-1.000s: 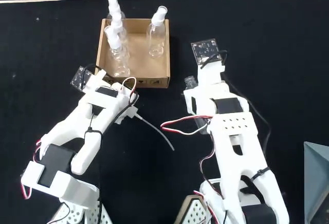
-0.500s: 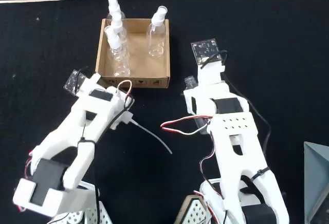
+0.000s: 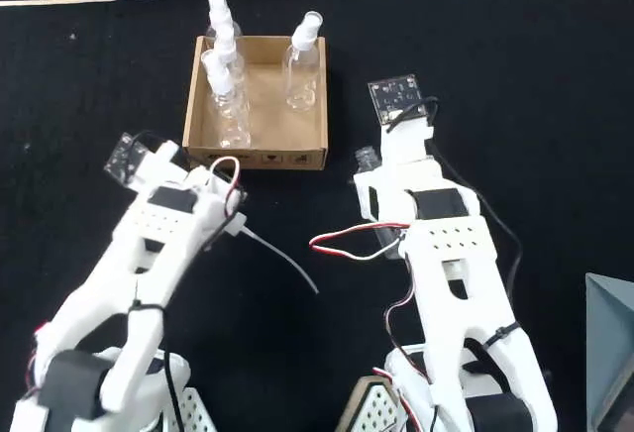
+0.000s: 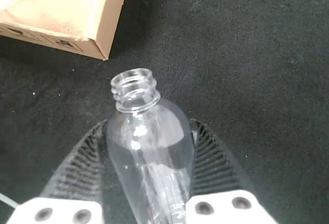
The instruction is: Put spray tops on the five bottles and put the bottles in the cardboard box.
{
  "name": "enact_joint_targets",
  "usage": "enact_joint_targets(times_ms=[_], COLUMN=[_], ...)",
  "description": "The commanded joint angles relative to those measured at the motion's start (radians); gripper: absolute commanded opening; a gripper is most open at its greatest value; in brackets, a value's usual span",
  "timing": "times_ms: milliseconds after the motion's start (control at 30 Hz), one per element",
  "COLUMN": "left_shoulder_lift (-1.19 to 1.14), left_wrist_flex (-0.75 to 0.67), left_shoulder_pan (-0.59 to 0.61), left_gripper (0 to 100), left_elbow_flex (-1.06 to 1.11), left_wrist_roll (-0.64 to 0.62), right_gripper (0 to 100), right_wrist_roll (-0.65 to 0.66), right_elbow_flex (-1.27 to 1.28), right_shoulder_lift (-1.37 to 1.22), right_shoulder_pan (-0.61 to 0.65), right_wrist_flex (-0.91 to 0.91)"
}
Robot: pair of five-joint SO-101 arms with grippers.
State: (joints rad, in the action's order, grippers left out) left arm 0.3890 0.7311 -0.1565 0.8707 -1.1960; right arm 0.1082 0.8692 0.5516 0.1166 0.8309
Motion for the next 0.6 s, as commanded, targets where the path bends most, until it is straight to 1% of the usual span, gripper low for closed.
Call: enact_joint_targets(times_ms=[0,333,567], left_shoulder_lift=[0.14,0.373,0.443], left_wrist_flex=[-0.009,-0.017,-0.017], left_shoulder_pan=[0.03,0.031,0.047], left_gripper=[3,3,3], left_elbow_flex=[0.015,0.104,0.125], left_wrist_roll=[0.052,0.061,0.063], right_gripper=[1.2,1.2,1.2], right_wrist_roll=[0.005,0.005,0.005], right_elbow_flex=[-0.008,-0.016,-0.015], right_shoulder_lift=[0.05,0.053,0.094], right_shoulder_pan=[-0.021,-0.018,0.021], right_wrist_flex=[-0.026,0.006,0.046])
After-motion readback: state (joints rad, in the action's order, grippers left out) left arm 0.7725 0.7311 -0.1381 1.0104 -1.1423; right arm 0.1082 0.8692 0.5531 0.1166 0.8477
